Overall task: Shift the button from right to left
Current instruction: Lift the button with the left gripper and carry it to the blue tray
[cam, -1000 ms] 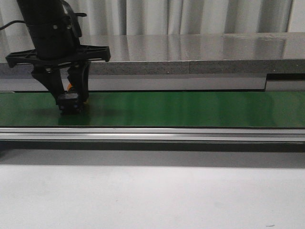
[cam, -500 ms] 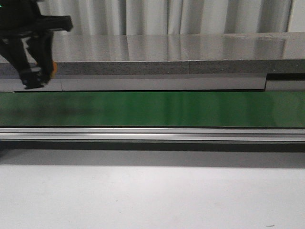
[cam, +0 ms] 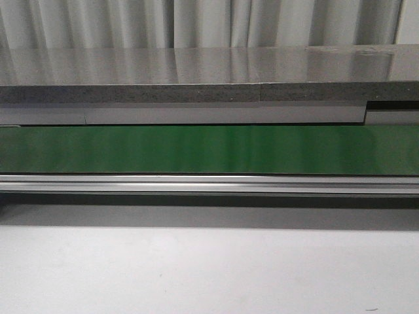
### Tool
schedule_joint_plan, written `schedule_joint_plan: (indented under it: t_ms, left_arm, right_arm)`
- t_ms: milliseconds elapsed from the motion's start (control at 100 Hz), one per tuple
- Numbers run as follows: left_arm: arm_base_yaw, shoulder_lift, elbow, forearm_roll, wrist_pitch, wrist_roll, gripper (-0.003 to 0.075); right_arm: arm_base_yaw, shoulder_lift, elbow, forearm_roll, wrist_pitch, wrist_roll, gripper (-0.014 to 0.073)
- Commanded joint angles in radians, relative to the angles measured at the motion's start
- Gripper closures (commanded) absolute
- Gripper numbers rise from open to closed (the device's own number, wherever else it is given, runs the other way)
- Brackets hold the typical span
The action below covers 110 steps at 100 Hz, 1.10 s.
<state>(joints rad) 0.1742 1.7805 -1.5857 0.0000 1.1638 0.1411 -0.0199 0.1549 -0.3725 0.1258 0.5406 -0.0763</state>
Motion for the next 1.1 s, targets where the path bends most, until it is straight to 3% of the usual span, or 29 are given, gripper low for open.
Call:
schedule_joint_plan:
  t_ms: [0,260,520,620,760,830,1090]
  left_arm:
    - [0.037,-0.03,-0.024,-0.009,0.002,0.076,0.0678]
    - [0.115,0.094,-0.024,-0.007,-0.006,0.093,0.0678]
    - [0.117,0.199,-0.024,0.025,-0.027,0.093,0.0669]
    - [0.117,0.206,-0.024,0.017,-0.026,0.093,0.0602]
    - [0.117,0.208,-0.024,0.025,-0.027,0.093,0.0405]
    - [0.117,0.208,-0.024,0.044,-0.029,0.093,0.0343]
    - [0.117,0.185,-0.037,0.044,-0.022,0.075,0.0332]
  right_arm:
    - [0.002,0.009,-0.025,0.005,-0.075,-0.006,0.066]
    - [0.002,0.009,-0.025,0.005,-0.075,-0.006,0.066]
    - [0.002,0.009,-0.025,0.005,-0.075,-0.006,0.066]
    - [0.002,0.009,-0.025,0.005,-0.075,-0.006,0.066]
    - [0.002,0.009,-0.025,0.005,-0.075,-0.006,0.066]
    - [0.002,0.009,-0.025,0.005,-0.075,-0.006,0.066]
    - [0.002,0.009,-0.025,0.005,-0.075,-0.006,0.066]
